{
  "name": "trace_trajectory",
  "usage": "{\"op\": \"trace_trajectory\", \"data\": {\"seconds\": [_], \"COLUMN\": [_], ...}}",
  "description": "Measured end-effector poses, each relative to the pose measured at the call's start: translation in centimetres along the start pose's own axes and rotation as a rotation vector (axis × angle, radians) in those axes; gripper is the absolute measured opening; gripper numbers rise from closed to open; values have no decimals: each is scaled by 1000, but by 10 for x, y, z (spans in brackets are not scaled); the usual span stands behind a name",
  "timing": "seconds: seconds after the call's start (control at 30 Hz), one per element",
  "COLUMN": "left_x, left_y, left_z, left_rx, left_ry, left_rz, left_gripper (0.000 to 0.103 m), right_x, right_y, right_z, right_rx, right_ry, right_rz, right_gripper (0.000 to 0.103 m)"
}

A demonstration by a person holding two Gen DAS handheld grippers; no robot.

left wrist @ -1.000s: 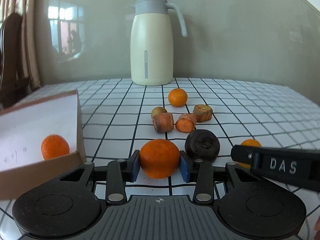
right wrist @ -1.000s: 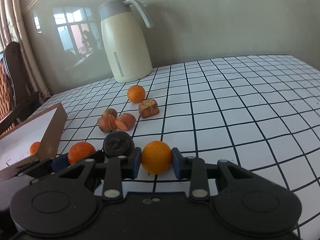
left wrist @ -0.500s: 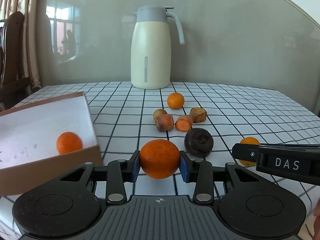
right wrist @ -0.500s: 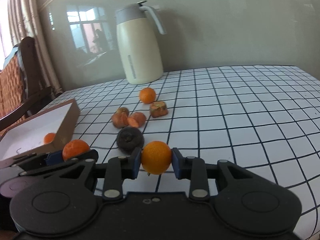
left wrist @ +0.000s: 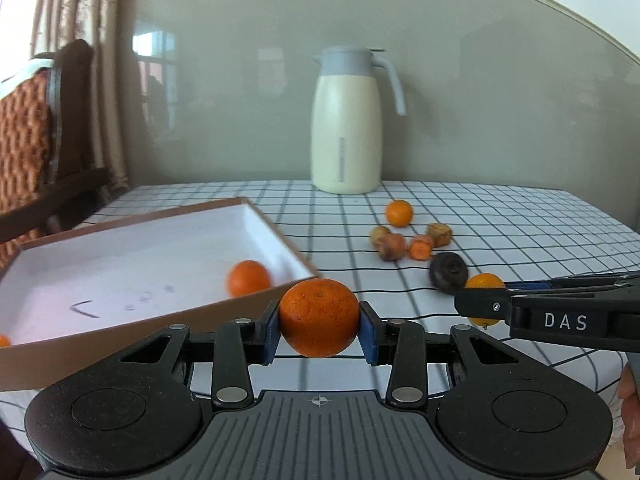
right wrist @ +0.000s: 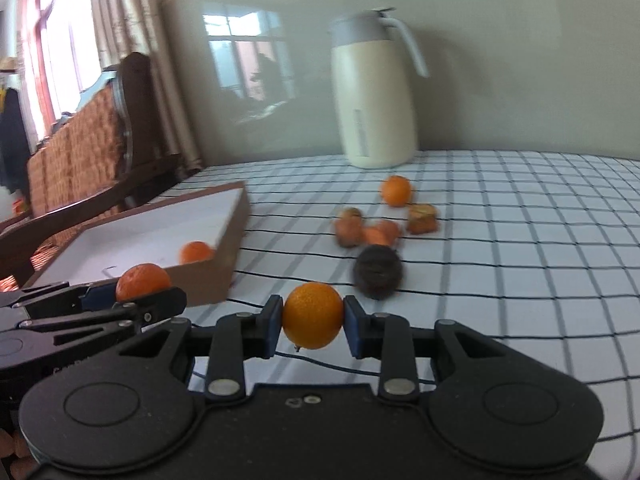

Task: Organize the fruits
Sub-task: 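Lift the orange in the left gripper toward the white box while the right gripper carries its orange, then open the left gripper over the box to drop the orange while the right gripper releases its orange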

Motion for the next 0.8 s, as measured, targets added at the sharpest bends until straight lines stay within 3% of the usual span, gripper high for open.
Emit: {"op": "trace_trajectory", "data": {"seconds": [0.33,0.8], "left_x": [-62,-125], "left_y": [0,-1], "left_z": [24,40], "left_rx": [58,109], "left_ry": [114,245], "left_rz": [87,203], "left_gripper": [40,40], "right_x": [-42,-71], "right_y": [12,36], "right_z": [-12,-29], "right_rx": [54,153], "right_ry": [93,141], "right_rz": [46,36], "right_gripper": [24,24]}}
Point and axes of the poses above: each gripper's, at about its wrist camera, not at the fingertips, and z roughly against the way its jaws point, x to its right, y to its top, the point moved 7 cm from there along -z, roughly the way its jaws point, and after that the axes turned 2 degrees about -x, right-handed, at the moved point
